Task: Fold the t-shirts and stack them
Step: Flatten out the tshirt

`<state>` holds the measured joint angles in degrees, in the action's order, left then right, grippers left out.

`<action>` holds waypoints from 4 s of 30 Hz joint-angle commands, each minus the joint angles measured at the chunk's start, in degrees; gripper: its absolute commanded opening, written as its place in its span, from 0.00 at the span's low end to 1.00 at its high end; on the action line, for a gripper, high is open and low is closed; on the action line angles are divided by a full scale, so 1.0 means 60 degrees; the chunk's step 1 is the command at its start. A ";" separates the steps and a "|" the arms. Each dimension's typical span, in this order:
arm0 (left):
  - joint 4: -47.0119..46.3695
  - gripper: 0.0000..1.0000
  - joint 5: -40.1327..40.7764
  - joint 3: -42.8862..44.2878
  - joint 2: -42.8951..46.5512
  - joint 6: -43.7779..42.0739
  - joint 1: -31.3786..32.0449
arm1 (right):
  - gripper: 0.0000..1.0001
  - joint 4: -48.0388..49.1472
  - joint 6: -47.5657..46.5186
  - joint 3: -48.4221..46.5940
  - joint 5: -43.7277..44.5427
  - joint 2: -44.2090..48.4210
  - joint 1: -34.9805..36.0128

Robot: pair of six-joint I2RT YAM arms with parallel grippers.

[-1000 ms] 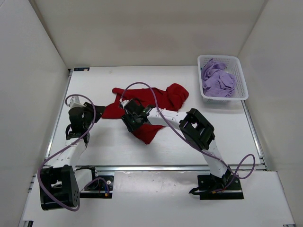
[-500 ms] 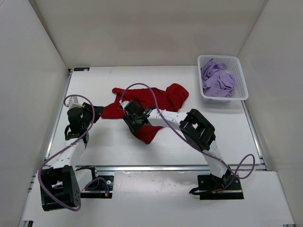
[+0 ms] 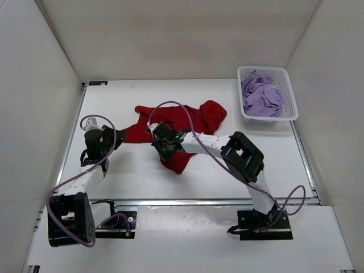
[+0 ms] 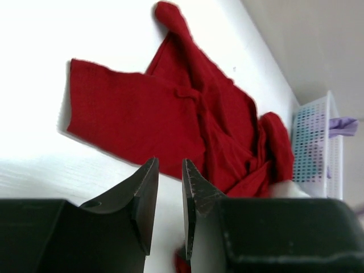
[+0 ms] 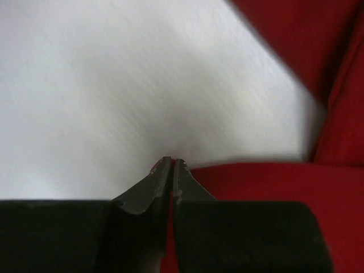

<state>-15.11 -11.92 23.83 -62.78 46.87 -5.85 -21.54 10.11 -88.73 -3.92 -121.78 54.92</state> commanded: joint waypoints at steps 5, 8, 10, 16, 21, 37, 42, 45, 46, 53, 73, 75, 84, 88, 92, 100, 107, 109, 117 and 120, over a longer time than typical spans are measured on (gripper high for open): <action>-0.0191 0.35 0.0799 0.0275 -0.1078 -0.0195 0.0111 | 0.00 -0.0059 0.0424 0.1923 0.0433 0.4296 -0.0685; -0.0059 0.34 0.1270 0.0831 -0.1722 -0.0253 -0.0080 | 0.00 0.0219 0.0935 0.3780 0.0420 0.6606 -0.1299; 0.0042 0.34 0.1561 0.1254 -0.2379 -0.0224 -0.0168 | 0.00 0.0410 0.1170 0.4718 0.0260 0.7604 -0.1664; 0.1038 0.37 0.2662 0.3187 -0.4444 -0.1292 0.0140 | 0.00 0.0616 0.1582 0.6627 -0.0195 0.9702 -0.2603; 0.1290 0.43 0.2399 0.3850 -0.5604 -0.1381 -0.0006 | 0.00 0.0792 0.1655 0.7214 -0.0663 1.0305 -0.2956; 0.3954 0.37 0.2471 0.6355 -0.7276 -0.1762 0.0096 | 0.00 0.1115 0.1685 0.7538 -0.1221 1.1096 -0.3292; 0.4232 0.44 0.2806 0.6384 -0.7143 -0.1996 0.0241 | 0.00 0.1099 0.1582 0.7595 -0.1426 1.1170 -0.3425; 0.4452 0.43 0.2910 0.6560 -0.7173 -0.2172 0.0315 | 0.00 0.1231 0.1611 0.7683 -0.1499 1.1199 -0.3440; 0.4554 0.43 0.2838 0.6589 -0.7202 -0.2143 0.0330 | 0.00 0.1261 0.1597 0.7640 -0.1514 1.1257 -0.3396; 0.4746 0.35 0.3159 0.6414 -0.7071 -0.2260 0.0462 | 0.00 0.1247 0.1466 0.7596 -0.1573 1.1550 -0.3513; 0.3502 0.00 0.1886 0.5756 -0.4732 -0.2289 0.0652 | 0.00 0.0195 0.1245 0.6383 -0.0637 1.1903 -0.4010; 0.3398 0.00 0.1593 0.5667 -0.3912 -0.2114 0.0871 | 0.00 0.0002 0.1157 0.5943 -0.0504 1.1844 -0.4113; 0.3749 0.00 -0.0617 0.6279 -0.0409 -0.1339 0.0975 | 0.00 -0.1929 0.0441 0.2052 0.2770 1.1333 -0.2843; 0.3516 0.00 -0.2256 0.7434 0.0574 -0.0330 -0.0457 | 0.00 -0.3466 -0.0379 -0.2191 0.4999 0.9959 -0.1523; 0.4024 0.00 -0.2833 0.9410 0.0811 -0.0018 -0.1558 | 0.00 -0.4174 -0.1300 -0.6007 0.5545 0.8303 -0.1446; 0.4556 0.00 -0.2263 1.0386 -0.0185 -0.0647 -0.1487 | 0.00 -0.2297 -0.2756 -0.6496 0.5452 0.7115 -0.2466; 0.3867 0.00 -0.0681 0.8714 -0.1500 -0.1350 -0.0419 | 0.00 -0.2226 -0.0923 -0.6114 0.0057 0.4789 -0.7041; 0.3910 0.00 -0.0330 0.8859 -0.2275 -0.1614 -0.0125 | 0.00 -0.2284 -0.0865 -0.6581 -0.0092 0.3793 -0.7160; 0.4466 0.00 -0.0605 1.2310 -0.4959 -0.1367 0.0110 | 0.00 -0.1569 -0.0030 -0.9247 -0.0884 0.1955 -0.7803; 0.4686 0.00 -0.0811 1.3907 -0.5268 -0.1060 -0.0094 | 0.00 -0.0502 0.0276 -0.9237 -0.0912 0.2641 -0.7906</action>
<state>15.75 -16.40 95.70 -98.91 39.31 -5.23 -38.61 8.67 -136.92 -7.05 -117.45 8.84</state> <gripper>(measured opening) 0.014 0.018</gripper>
